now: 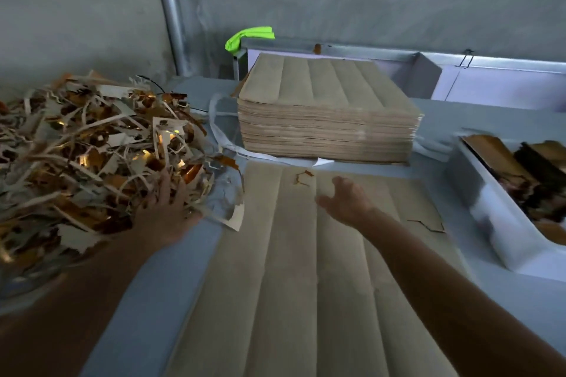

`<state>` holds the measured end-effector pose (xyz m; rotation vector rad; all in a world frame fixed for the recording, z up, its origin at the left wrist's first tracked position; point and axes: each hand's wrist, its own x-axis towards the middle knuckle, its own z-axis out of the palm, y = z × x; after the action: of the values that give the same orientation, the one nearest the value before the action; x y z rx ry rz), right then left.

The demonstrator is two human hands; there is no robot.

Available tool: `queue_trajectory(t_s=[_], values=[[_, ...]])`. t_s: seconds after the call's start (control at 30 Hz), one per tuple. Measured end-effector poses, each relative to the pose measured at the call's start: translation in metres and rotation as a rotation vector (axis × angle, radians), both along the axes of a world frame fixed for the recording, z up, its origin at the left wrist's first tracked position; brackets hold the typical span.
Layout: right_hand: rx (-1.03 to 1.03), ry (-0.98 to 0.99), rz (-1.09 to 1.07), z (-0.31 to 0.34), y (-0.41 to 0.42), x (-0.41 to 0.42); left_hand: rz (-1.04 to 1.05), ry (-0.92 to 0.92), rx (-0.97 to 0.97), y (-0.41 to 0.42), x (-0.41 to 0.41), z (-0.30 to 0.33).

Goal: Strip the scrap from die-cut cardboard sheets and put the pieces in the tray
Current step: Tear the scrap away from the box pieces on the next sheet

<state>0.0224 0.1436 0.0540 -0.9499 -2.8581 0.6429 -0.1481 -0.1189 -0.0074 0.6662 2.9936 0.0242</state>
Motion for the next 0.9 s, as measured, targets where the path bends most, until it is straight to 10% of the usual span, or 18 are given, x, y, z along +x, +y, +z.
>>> queue_trajectory(t_s=[0.23, 0.47, 0.7, 0.9], values=[[-0.174, -0.099, -0.122, -0.024, -0.031, -0.098, 0.004, 0.096, -0.011, -0.001, 0.000, -0.013], [-0.627, 0.132, 0.321, -0.006, -0.103, -0.141, -0.009, 0.115, -0.024, -0.002, -0.002, -0.015], [-0.358, 0.203, 0.371, 0.007, -0.093, -0.077, -0.009, 0.232, 0.059, 0.003, 0.011, -0.004], [-0.246, 0.135, 0.272, -0.008, -0.072, 0.022, -0.017, 0.347, -0.447, 0.027, 0.041, 0.027]])
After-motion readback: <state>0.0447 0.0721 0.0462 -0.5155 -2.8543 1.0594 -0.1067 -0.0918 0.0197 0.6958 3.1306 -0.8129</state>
